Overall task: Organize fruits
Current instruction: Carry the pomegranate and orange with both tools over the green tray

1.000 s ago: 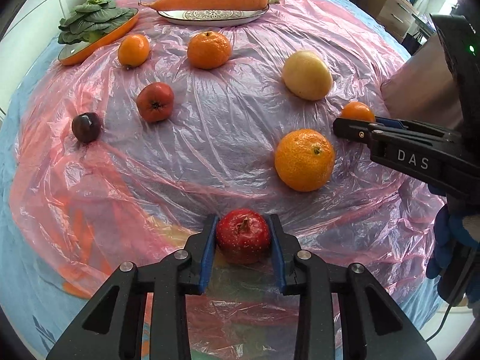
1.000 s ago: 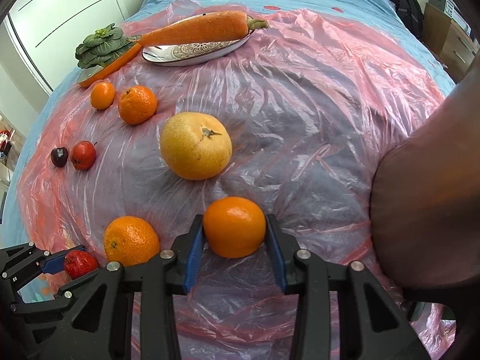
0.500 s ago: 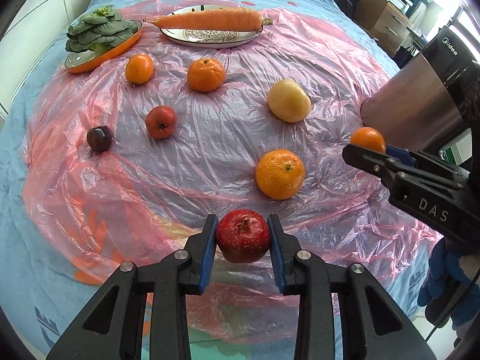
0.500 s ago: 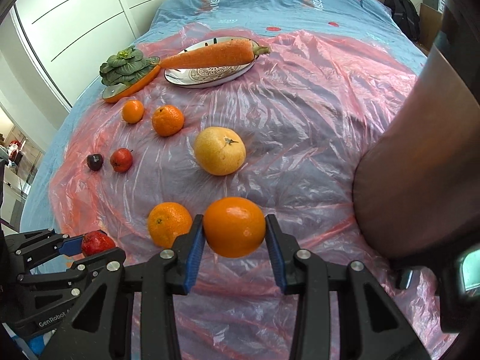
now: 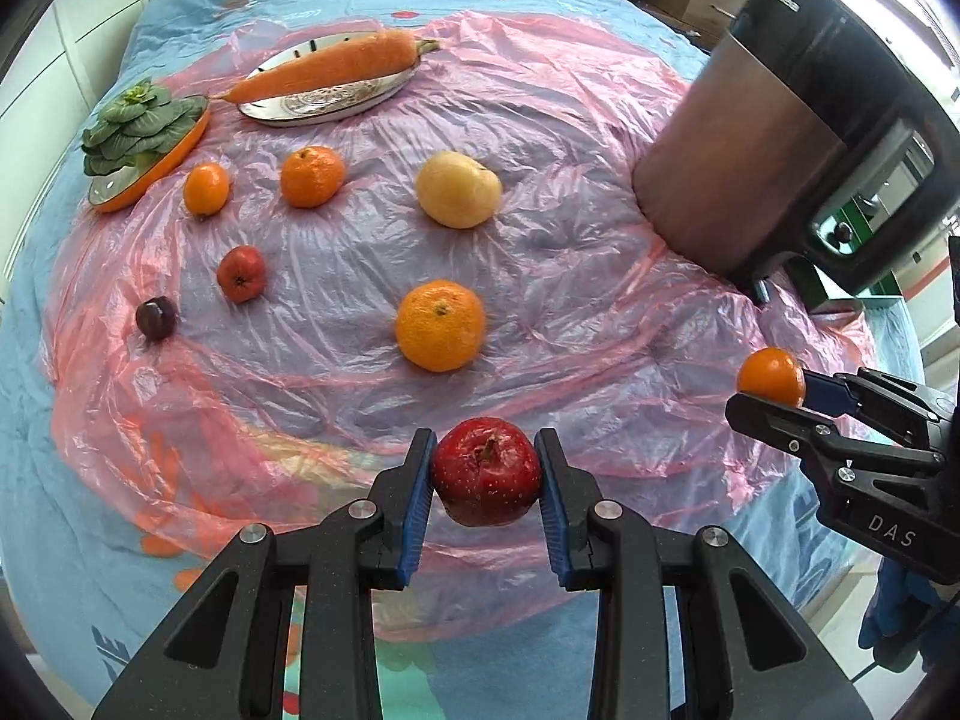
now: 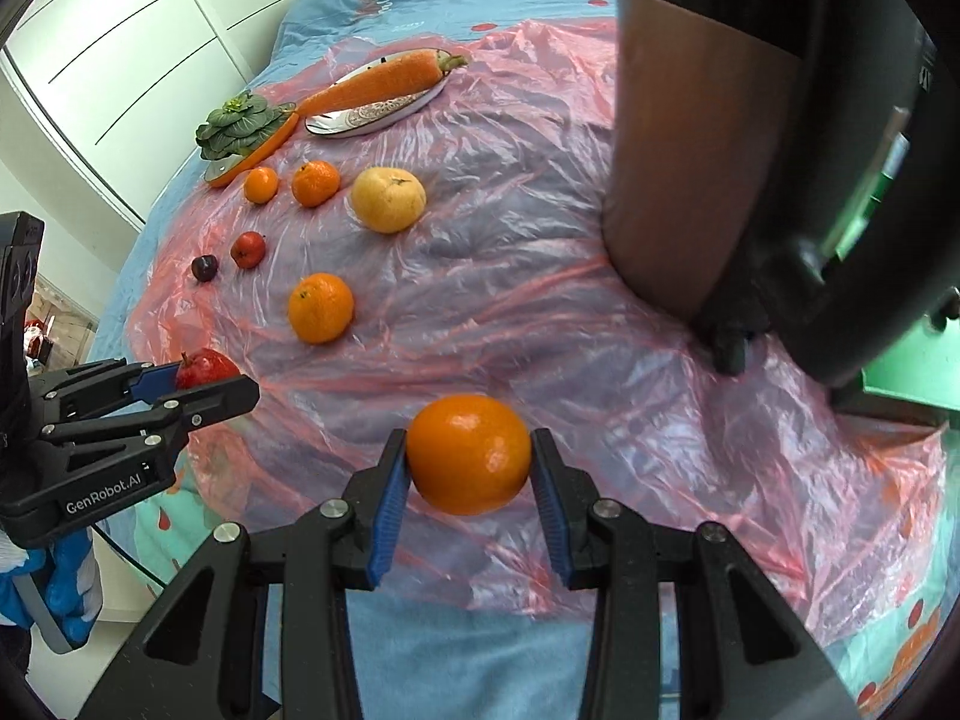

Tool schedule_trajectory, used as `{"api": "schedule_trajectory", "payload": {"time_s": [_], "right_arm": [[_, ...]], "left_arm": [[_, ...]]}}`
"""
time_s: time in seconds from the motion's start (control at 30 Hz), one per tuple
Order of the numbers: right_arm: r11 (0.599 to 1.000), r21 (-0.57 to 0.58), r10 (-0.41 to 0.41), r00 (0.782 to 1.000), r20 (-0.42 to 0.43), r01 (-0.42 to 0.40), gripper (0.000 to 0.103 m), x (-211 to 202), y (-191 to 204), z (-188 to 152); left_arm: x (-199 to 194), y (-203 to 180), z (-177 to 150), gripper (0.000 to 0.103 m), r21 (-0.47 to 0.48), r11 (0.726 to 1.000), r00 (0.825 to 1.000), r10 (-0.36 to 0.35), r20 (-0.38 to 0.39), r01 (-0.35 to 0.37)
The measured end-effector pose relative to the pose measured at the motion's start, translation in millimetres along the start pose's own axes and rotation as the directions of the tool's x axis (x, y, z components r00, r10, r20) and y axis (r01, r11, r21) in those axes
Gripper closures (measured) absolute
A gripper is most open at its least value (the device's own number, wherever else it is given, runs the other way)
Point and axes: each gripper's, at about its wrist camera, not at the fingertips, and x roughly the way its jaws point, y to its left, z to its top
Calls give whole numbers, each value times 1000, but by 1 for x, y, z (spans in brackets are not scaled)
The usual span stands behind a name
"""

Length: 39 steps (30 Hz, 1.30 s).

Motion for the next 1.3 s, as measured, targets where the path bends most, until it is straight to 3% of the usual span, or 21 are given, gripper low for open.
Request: {"api": "schedule_trajectory", "payload": {"time_s": [0.37,0.6,0.8,0.9,1.07,1.3], "right_arm": [[983,146,-111,994,-7,111,71,-54,-90,-43],[950,239,-211,977,19,201,71,-92,-162,-53],[922,293,-283,957,61,254,71,-119,-228,-45],[910,310,-313,946,85,274,71,-125,-261,-36],[897,321,-352,930,105,303,71,-123,-311,-14],[893,316,-364,927,90,320,71,-98,-362,13]], "left_arm": [[5,-122,-2,75,185,971,988,-142,-66,152],[10,-217,12,75,318,912,966,-243,-93,260],[17,-290,48,75,375,870,946,-317,-72,320],[28,-315,70,75,373,871,944,-328,-48,321],[55,-342,111,75,339,895,952,-307,-4,291],[102,-361,156,75,305,924,969,-248,17,231]]}}
